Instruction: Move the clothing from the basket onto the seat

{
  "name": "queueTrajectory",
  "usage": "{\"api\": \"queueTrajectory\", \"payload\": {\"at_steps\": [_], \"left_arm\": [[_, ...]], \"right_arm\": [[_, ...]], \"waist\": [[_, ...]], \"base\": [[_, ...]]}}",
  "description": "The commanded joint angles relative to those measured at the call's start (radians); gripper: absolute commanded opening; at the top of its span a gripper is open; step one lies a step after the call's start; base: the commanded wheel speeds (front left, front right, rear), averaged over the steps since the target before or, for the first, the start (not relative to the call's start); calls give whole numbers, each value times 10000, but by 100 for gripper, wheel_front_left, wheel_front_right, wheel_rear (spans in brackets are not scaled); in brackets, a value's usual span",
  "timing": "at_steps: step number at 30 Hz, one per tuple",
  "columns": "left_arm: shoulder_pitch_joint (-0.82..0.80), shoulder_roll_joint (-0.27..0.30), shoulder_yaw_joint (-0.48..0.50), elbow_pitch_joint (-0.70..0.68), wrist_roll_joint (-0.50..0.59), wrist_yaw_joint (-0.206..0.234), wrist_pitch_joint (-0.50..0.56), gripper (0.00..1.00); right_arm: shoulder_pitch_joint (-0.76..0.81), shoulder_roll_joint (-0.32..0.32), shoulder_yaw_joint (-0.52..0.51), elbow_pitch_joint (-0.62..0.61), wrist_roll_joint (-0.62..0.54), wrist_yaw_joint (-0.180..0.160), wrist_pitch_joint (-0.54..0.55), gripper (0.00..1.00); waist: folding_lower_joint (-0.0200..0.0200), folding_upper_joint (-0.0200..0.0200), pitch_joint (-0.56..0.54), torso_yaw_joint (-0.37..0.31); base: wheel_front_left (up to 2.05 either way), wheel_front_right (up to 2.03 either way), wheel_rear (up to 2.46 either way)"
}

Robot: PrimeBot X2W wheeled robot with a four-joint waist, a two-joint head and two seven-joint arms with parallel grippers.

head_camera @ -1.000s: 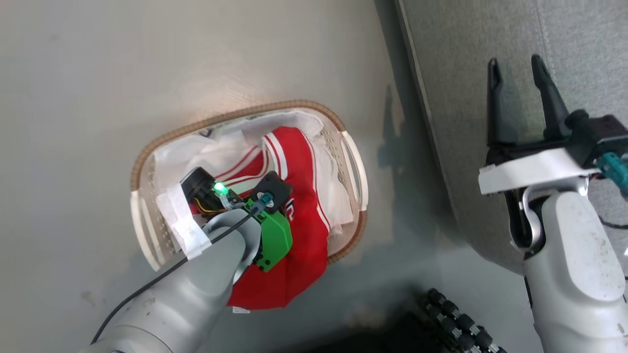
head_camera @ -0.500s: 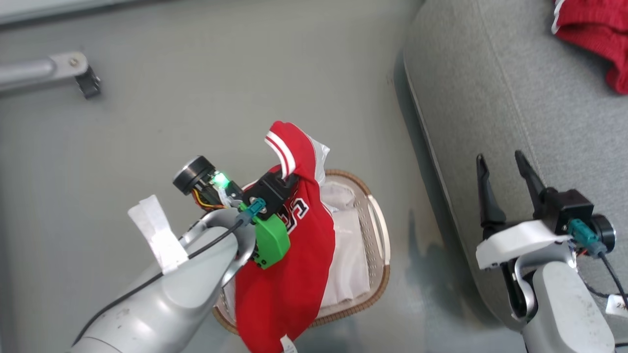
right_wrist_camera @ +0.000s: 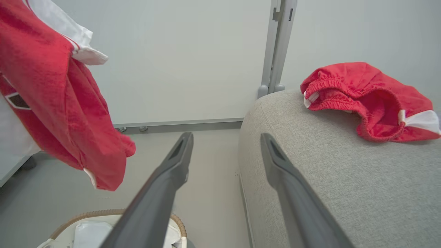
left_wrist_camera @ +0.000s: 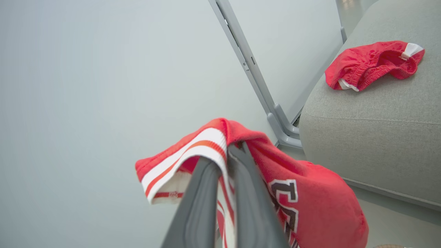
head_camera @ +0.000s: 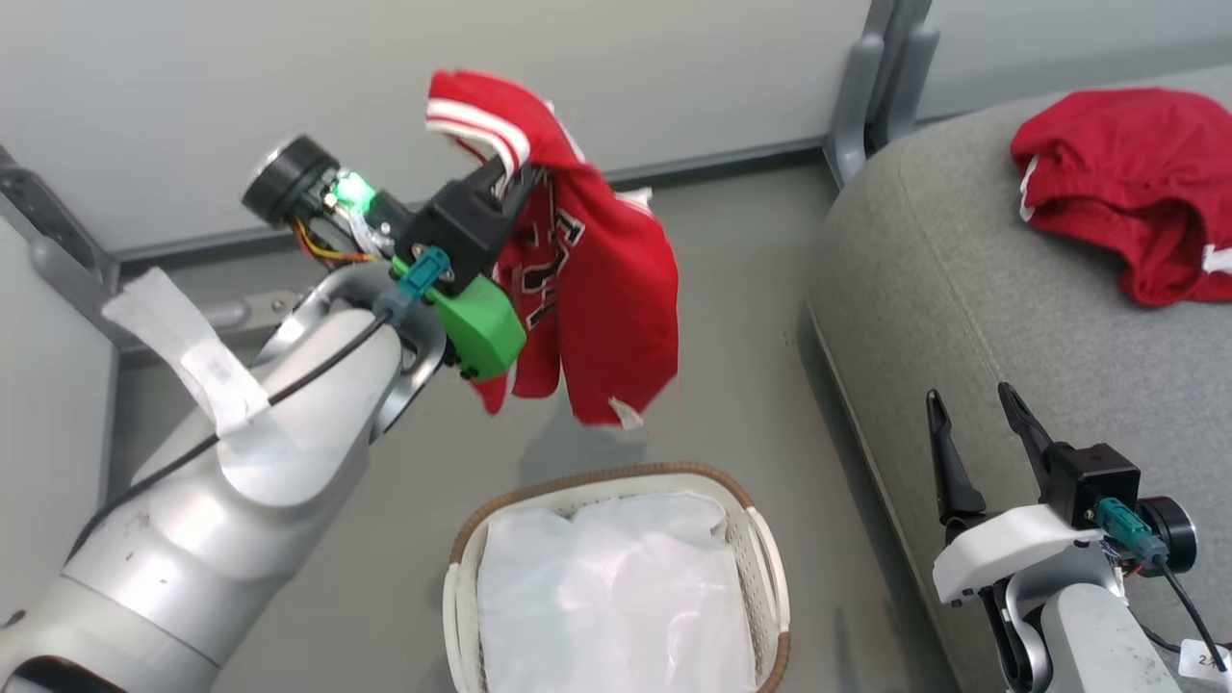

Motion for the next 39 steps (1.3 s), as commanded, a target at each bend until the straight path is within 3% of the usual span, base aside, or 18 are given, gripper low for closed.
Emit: {"api": "queueTrajectory", "payload": {"at_steps": [1,11,22,33,39], "left_arm": [[-193,71,71,-109,-69,72,80,0],[-1139,-200,257,21,-241,58,301,0],[-1351,-632,79,38,-262,71,71,0],[-1533,-1085,-207,-551,-189,53,-181,0],[-1382,-1297,-404,-502,-303,-1,-212,0]], "right_arm": [[166,-37,26,17,-60,-14,-24,100],[-296,-37,896,-49,70,-14,-24,100],[-1144,-41,3998,-792,1096,-14,-24,100],[-3117,-29,4545,849,1130,-14,-24,100],[-3888,-37,5404,1528,1411,-14,-24,100]], "waist": [[1,120,-649,149],[1,120,-786,29],[1,120,-988,90],[1,120,-1048,497],[1,120,-1069,654]], "base": [[0,0,0],[0,0,0],[0,0,0],[0,0,0],[0,0,0]]}}
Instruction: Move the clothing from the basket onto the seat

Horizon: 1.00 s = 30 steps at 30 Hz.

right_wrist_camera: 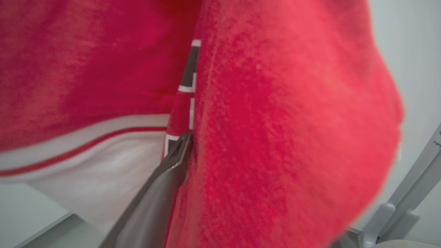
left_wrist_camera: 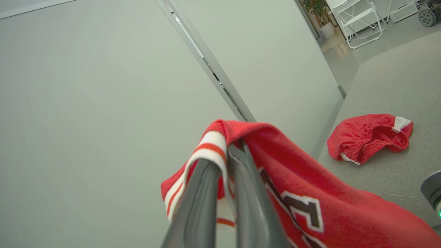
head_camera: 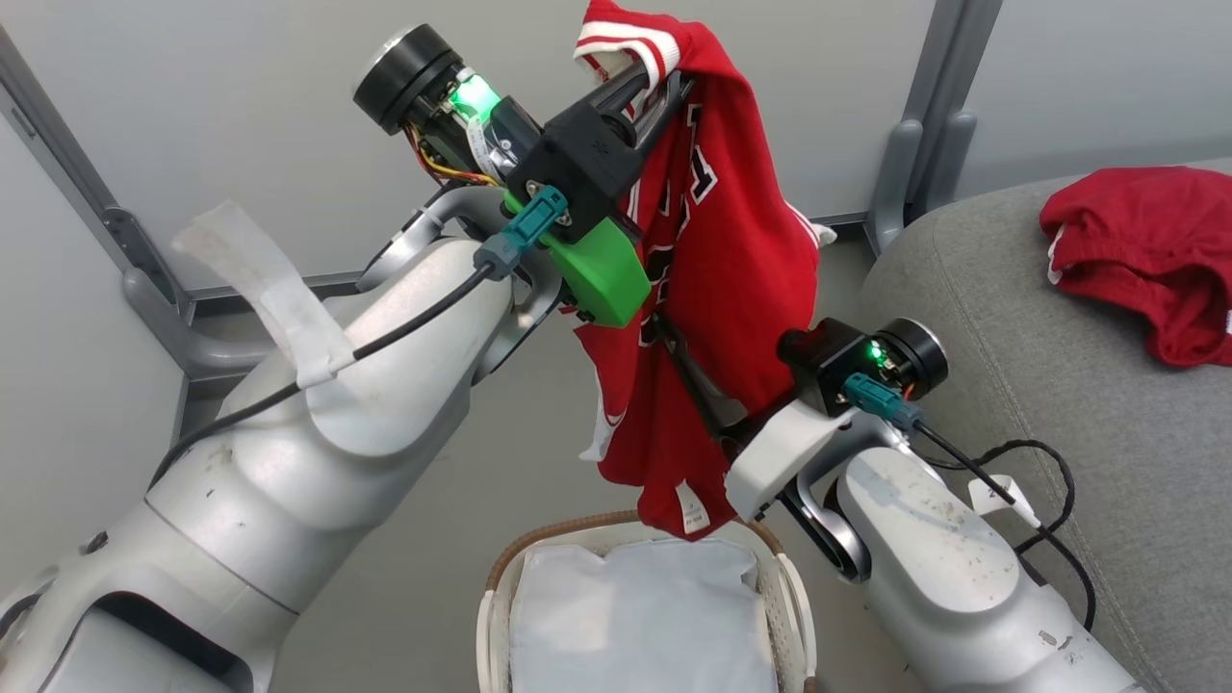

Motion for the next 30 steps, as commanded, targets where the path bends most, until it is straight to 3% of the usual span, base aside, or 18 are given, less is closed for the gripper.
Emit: {"api": "queueTrajectory", "payload": {"at_steps": [1,3,4,14,15,16,17,30], "left_arm": [[71,-52,-39,32,-116,-45,-44,0],[219,-69,-58,74,-206,-63,1,0],[279,-50,-56,103,-265,-69,23,0],[1619,253,336,398,-1210,122,-122,0],[1858,260,434,402,-1362,178,-175,35],[2051,275,498,403,-1430,213,-217,47],[2286,299,551,415,-1497,247,-248,99],[4958,100,1066,205,-1881,180,-382,100]], "right_arm": [[-186,-35,196,145,154,-14,-24,64],[-364,-39,324,270,270,-14,-24,26],[-408,-38,359,294,303,-14,-24,0],[-403,-36,-286,15,80,-14,-24,0],[-345,-36,-422,-39,42,-14,-24,0],[-304,-36,-530,-83,3,-14,-24,0],[-269,-37,-650,-124,-69,-14,-24,0],[63,-298,-1759,-482,-671,-14,-24,0]], "waist": [[1,119,-18,42],[1,119,-33,83],[1,119,-39,102],[1,119,-61,200],[1,119,-60,200],[1,119,-60,198],[1,119,-58,195],[1,119,157,86]], "base": [[0,0,0],[0,0,0],[0,0,0],[0,0,0],[0,0,0],[0,0,0],[0,0,0],[0,0,0]]}}
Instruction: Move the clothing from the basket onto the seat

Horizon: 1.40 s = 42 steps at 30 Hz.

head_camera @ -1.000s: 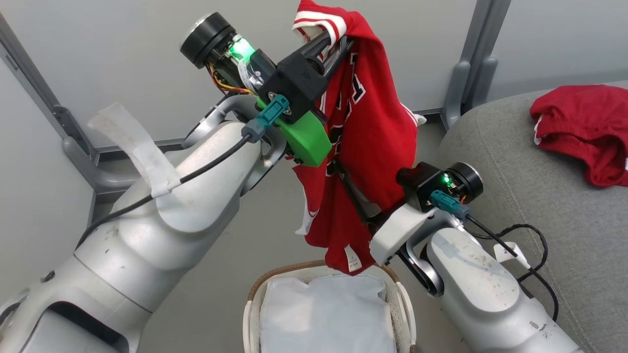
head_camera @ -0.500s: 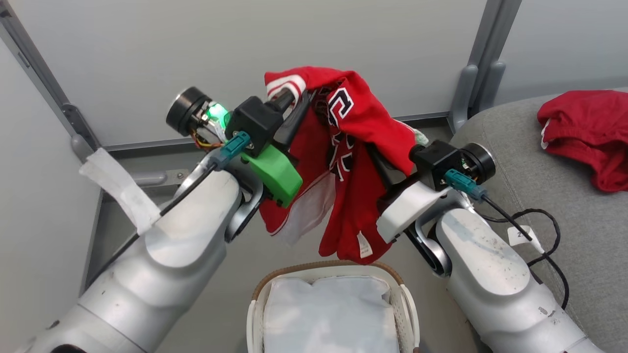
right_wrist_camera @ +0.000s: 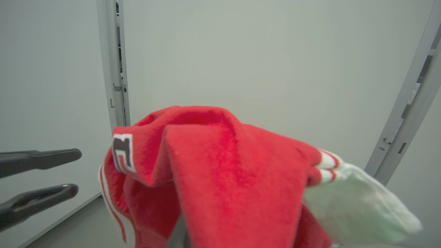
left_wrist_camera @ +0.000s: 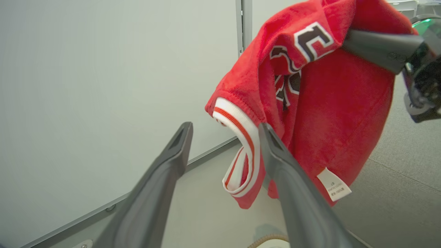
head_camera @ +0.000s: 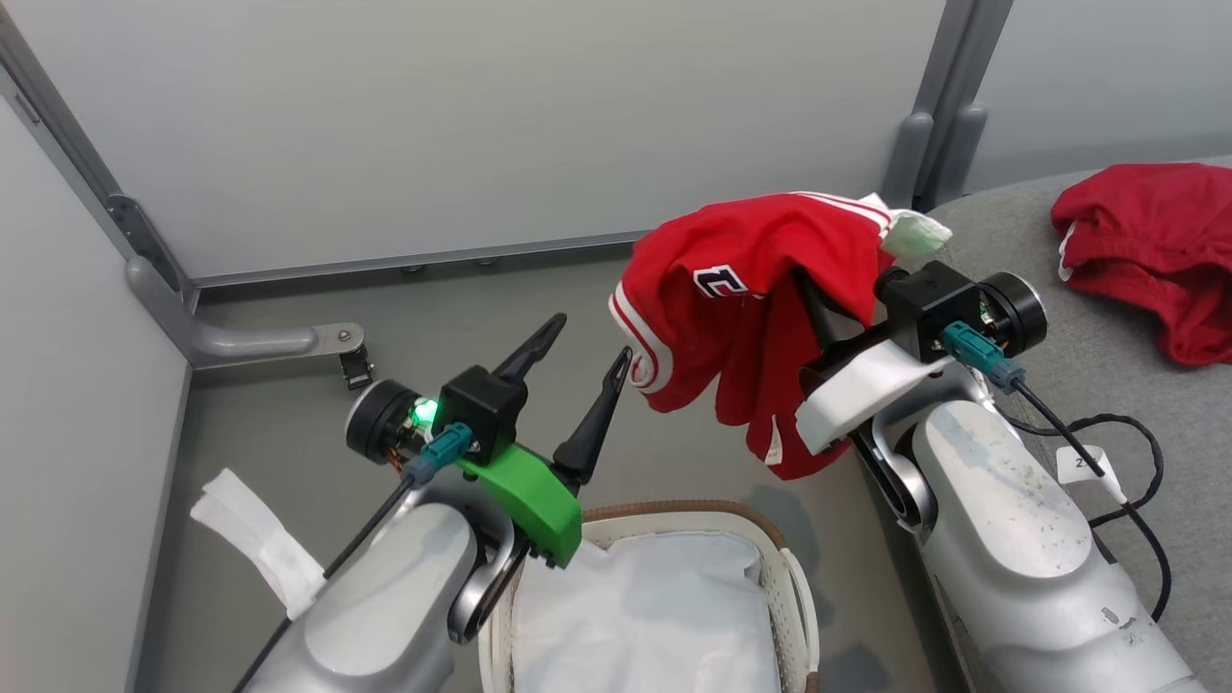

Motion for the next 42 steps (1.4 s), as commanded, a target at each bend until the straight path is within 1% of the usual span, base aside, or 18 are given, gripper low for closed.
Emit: {"api": "queueTrajectory", "payload": {"at_steps": [1,9,15,17,23,31,37,42], "left_arm": [[375,-37,82,-4,45,-67,-30,100],[1286,-211,588,-165,364,-141,-32,100],[1507,-346,1015,-278,758,-211,-21,100],[1539,-372,1128,-312,848,-252,-20,100],[1499,-453,1392,-269,1225,-347,-20,100],[1041,-668,1498,-134,1649,-502,-20,100],[839,-730,1313,91,1912,-627,-21,100],[678,-739,1151,180,2016,-681,-21,100]], "right_arm": [[201,-70,-94,-73,-108,-14,-24,0],[425,-277,-693,-176,-295,-14,-24,0],[471,-360,-1047,-236,-447,-14,-24,0],[517,-401,-1188,-236,-539,-14,-24,0],[600,-546,-1549,-366,-699,-14,-24,0],[824,-806,-2409,-652,-809,-14,-25,0],[1023,-717,-2956,-837,-916,-14,-24,0],[1006,-605,-3159,-871,-951,-14,-24,0]], "waist": [[0,120,48,-30],[0,120,362,-282],[0,120,584,-724],[0,120,672,-965],[0,120,1080,-2038],[0,120,1842,-3440],[0,120,2303,-4105],[0,120,2658,-4318]], "base": [[0,0,0],[0,0,0],[0,0,0],[0,0,0],[0,0,0],[0,0,0],[0,0,0],[0,0,0]]}}
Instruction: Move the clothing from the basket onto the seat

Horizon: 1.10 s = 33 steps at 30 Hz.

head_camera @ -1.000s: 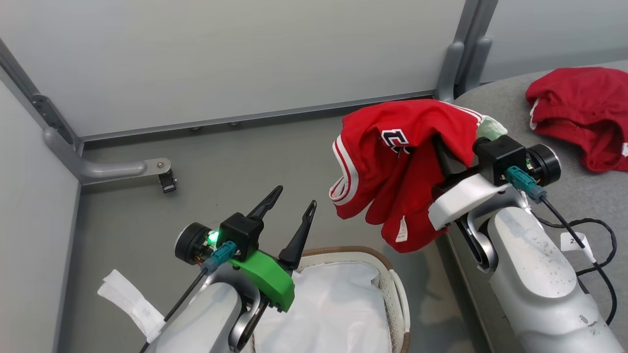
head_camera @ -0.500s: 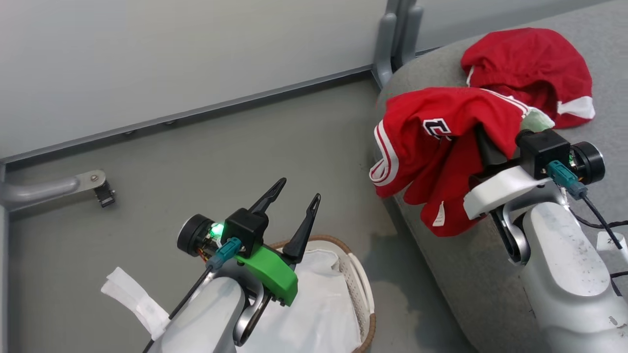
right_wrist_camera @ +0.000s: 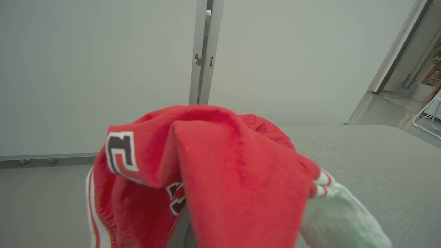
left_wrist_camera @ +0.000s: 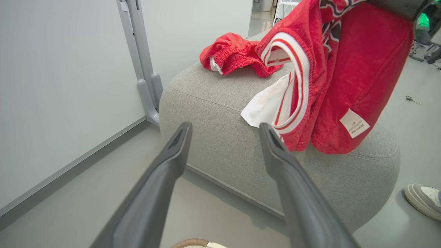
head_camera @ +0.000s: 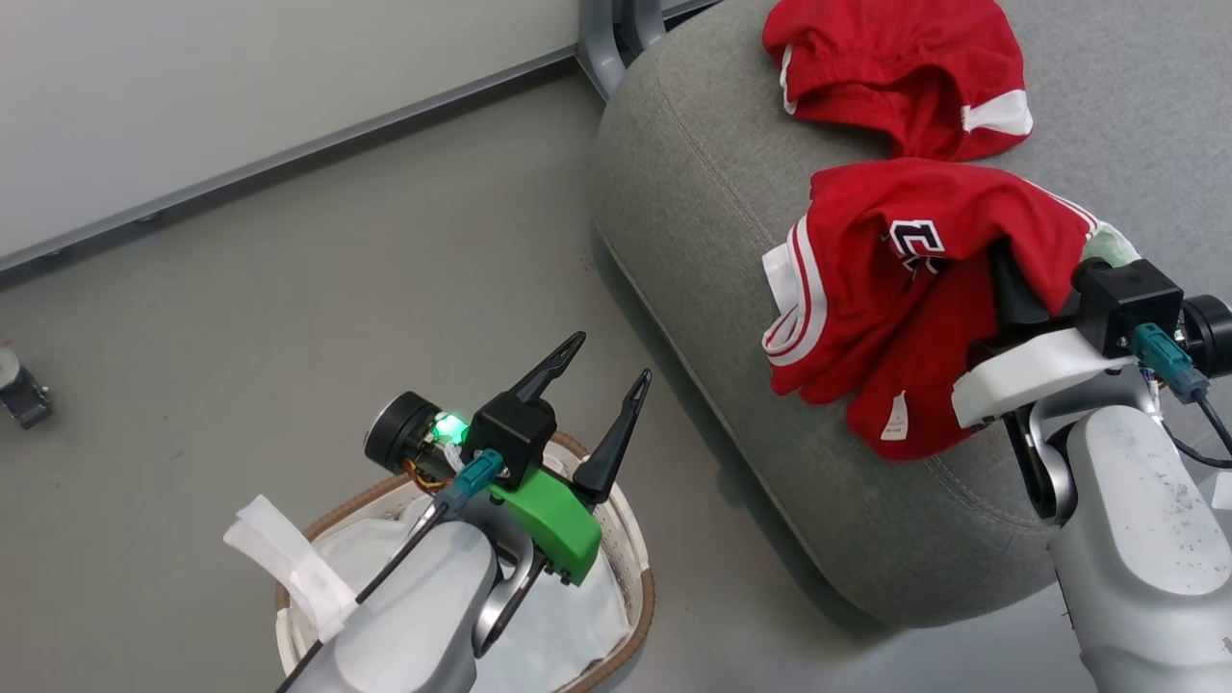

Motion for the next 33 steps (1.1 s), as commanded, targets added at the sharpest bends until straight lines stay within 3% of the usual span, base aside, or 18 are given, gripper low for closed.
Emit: {"api": "queueTrajectory", "payload": {"at_steps": [1,7,12,22,26,30,33], "left_arm": [[-200,64,-22,13,53,-26,-3,100],[-529,126,-228,-72,158,-78,-4,100],[-957,165,-387,-115,228,-84,-4,100],[-1857,-3,-648,-411,316,-94,-4,100],[-2116,-21,-715,-528,435,-95,-4,100],[-2310,-20,-762,-638,556,-96,-4,100],[-2381,15,-695,-709,611,-97,-4,100]], "right_arm": [[-21,13,-46,23,-75,-14,-24,0],[-812,-246,-199,315,-109,-14,-24,0],[-2185,-886,-567,715,-191,-14,-24,0],[-6077,-3737,-1563,2358,-377,-16,185,0],[-7055,-4461,-2086,3008,-317,-14,439,0],[-7300,-4869,-2561,3727,-506,-16,584,0],[-7005,-4722,-2974,4459,-733,-14,497,0]], "waist": [[0,120,575,-427],[0,120,1115,-150],[0,120,1768,401],[0,120,3299,2056],[0,120,3843,2670],[0,120,4246,3153],[0,120,4506,3431]], "base": [[0,0,0],[0,0,0],[0,0,0],[0,0,0],[0,0,0],[0,0,0],[0,0,0]]}}
